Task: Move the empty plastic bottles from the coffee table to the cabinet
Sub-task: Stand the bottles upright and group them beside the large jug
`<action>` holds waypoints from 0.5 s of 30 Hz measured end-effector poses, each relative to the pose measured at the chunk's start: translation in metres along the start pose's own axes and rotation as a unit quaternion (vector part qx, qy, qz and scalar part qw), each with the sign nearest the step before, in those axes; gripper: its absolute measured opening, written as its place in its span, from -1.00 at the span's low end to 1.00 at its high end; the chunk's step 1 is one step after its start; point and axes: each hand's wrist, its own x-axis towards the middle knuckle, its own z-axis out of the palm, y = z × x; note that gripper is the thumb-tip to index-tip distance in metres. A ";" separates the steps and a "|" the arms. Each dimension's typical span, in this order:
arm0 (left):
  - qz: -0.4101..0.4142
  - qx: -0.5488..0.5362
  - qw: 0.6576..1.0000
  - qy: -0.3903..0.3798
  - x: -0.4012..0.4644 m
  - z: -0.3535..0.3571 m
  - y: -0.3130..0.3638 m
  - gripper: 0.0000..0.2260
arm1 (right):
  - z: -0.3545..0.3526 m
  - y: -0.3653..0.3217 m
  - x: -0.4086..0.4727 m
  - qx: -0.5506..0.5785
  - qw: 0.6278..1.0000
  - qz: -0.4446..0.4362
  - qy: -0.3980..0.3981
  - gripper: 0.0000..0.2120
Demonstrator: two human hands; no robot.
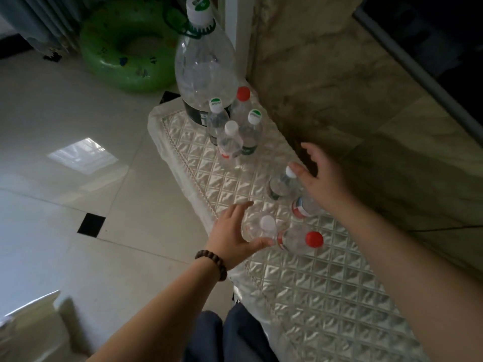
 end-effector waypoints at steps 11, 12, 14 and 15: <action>-0.086 -0.019 0.991 0.097 0.012 0.044 0.002 -0.38 | 0.015 0.023 -0.017 -0.013 1.000 0.010 -0.026 -0.39; -0.088 -0.030 0.990 0.103 0.013 0.043 0.001 -0.40 | 0.016 0.023 -0.014 -0.020 0.999 0.007 -0.027 -0.39; -0.089 -0.049 0.987 0.123 0.014 0.038 -0.001 -0.42 | 0.018 0.022 -0.007 -0.037 0.999 -0.001 -0.030 -0.38; -0.087 -0.051 0.986 0.133 0.016 0.035 -0.001 -0.42 | 0.019 0.022 -0.003 -0.045 0.998 -0.002 -0.032 -0.37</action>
